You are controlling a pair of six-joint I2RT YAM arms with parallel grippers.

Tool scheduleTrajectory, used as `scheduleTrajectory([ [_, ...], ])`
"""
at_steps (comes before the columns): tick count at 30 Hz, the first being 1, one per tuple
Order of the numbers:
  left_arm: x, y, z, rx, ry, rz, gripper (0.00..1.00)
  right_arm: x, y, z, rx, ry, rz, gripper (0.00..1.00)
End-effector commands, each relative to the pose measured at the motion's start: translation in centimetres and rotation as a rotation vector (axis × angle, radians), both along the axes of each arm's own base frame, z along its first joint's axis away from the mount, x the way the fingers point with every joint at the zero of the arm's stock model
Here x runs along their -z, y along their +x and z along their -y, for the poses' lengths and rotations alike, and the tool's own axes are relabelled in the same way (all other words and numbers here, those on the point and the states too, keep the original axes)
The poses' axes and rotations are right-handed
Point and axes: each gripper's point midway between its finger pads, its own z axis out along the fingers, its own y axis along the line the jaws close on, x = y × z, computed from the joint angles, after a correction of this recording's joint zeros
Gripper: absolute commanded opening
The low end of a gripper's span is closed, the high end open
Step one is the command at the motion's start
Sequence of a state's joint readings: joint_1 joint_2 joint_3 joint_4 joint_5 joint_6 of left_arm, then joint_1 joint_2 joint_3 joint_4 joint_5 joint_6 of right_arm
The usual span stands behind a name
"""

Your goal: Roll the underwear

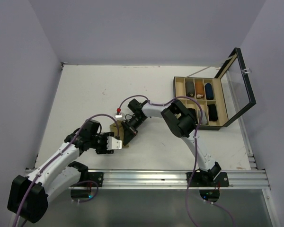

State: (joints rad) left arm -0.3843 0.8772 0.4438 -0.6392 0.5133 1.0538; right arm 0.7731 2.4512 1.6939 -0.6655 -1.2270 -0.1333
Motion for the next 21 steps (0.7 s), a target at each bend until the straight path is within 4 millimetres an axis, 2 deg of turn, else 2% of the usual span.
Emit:
scheduleTrajectory([
  [1,-0.7,2.9,1.2,-0.020,-0.006,0.138,0.55,7.8,0.0,2.7,-0.006,-0.225,0.107,0.00],
  [9,-0.1,2.9,3.0,0.073,0.013,0.197,0.51,8.2,0.2,2.7,0.009,-0.235,0.075,0.00],
  [17,2.4,2.3,2.7,0.108,0.084,0.159,0.50,8.3,0.7,2.7,0.030,-0.240,0.055,0.00],
  [19,3.2,2.1,2.4,0.111,0.115,0.133,0.47,8.2,0.7,2.6,0.031,-0.238,0.054,0.00],
  [21,3.5,2.1,2.4,0.112,0.129,0.118,0.37,8.2,0.8,2.6,0.036,-0.241,0.049,0.00],
])
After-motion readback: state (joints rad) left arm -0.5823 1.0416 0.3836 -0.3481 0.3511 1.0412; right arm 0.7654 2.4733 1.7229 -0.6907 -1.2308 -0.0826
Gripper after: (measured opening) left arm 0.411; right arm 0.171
